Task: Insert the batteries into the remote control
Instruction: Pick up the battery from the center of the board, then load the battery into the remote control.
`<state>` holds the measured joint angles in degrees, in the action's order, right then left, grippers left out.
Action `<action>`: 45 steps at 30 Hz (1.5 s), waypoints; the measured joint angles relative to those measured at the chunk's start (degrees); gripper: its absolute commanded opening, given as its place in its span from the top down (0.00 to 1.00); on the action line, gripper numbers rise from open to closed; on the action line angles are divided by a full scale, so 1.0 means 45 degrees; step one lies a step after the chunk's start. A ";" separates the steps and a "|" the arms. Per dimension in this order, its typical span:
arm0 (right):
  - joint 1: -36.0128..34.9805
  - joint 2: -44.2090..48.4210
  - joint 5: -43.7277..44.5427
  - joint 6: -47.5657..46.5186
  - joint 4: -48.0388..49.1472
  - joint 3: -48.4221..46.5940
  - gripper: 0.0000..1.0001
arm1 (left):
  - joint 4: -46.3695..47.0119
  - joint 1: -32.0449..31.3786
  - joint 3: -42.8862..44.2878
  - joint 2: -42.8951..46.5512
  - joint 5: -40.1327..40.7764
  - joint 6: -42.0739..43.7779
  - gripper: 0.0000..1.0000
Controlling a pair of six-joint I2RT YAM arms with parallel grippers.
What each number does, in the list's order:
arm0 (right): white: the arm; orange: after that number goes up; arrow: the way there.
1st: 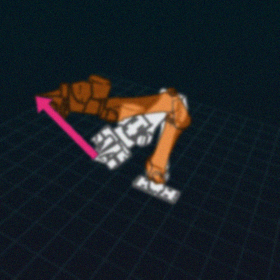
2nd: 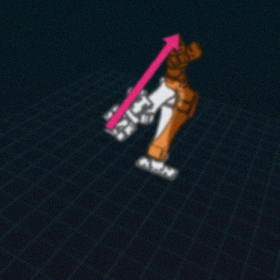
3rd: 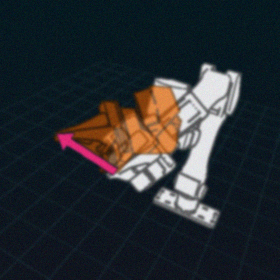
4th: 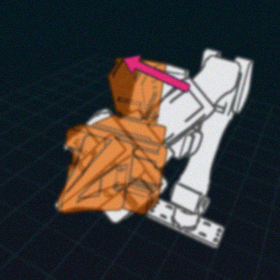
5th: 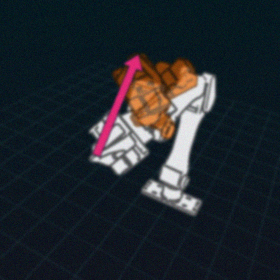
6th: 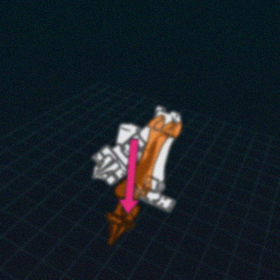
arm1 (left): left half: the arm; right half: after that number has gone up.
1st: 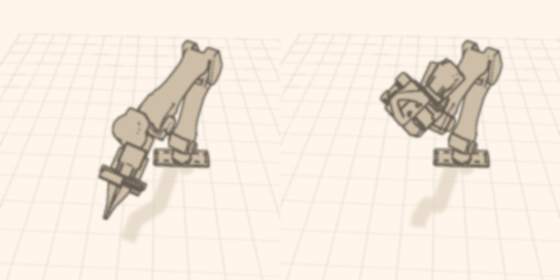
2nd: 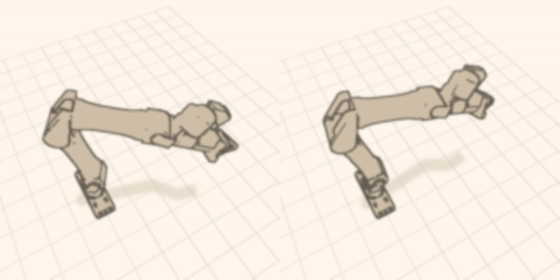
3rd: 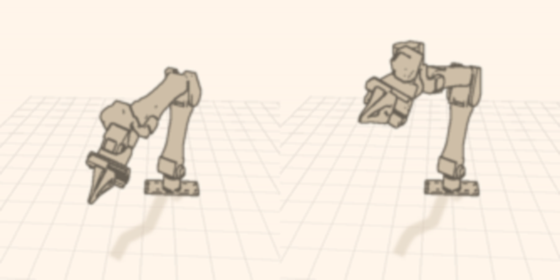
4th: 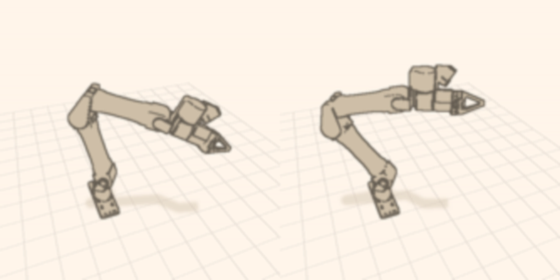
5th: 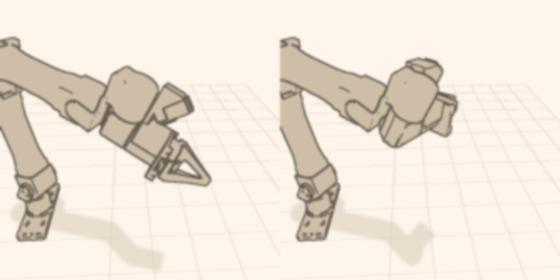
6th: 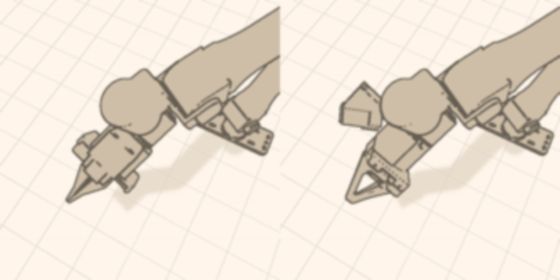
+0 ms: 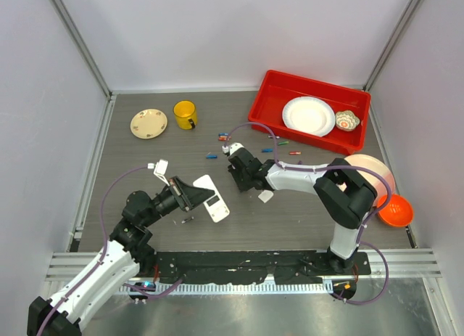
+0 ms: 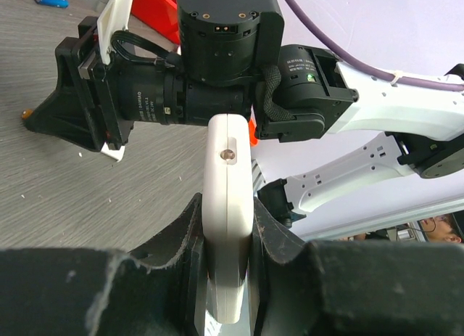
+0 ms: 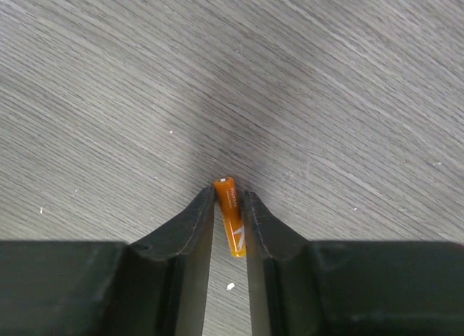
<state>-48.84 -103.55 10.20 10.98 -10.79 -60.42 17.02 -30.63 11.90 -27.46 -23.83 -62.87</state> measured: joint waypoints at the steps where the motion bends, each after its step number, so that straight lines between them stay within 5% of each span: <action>1: 0.0000 -0.0005 -0.0039 0.0015 0.0010 0.0000 0.79 | 0.0005 0.0000 -0.0010 0.0000 0.0000 -0.0010 1.00; 8: 0.0437 -0.0024 -0.0782 0.0432 0.0500 0.0136 0.99 | 0.0010 0.0000 -0.0015 -0.0005 0.0000 -0.0044 1.00; 14: 0.1151 0.0466 -0.1579 0.1394 0.0976 0.0792 0.99 | 0.0112 0.0000 -0.0015 -0.0330 -0.0015 -0.0068 1.00; 29: 0.1010 1.1623 -0.0520 0.2555 -0.0063 0.3599 0.99 | 0.4080 0.0005 0.1651 -0.7053 -0.1753 -0.1020 1.00; 45: -0.1336 1.3765 -0.2438 -0.1146 -0.3570 0.1831 0.99 | 0.8179 -0.0102 0.4109 -1.1220 -0.6120 -0.2939 1.00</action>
<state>-54.85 -41.60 -0.78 5.82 -26.85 -52.18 53.82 -31.09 30.39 -77.95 -51.37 -76.09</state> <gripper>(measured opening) 0.154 0.254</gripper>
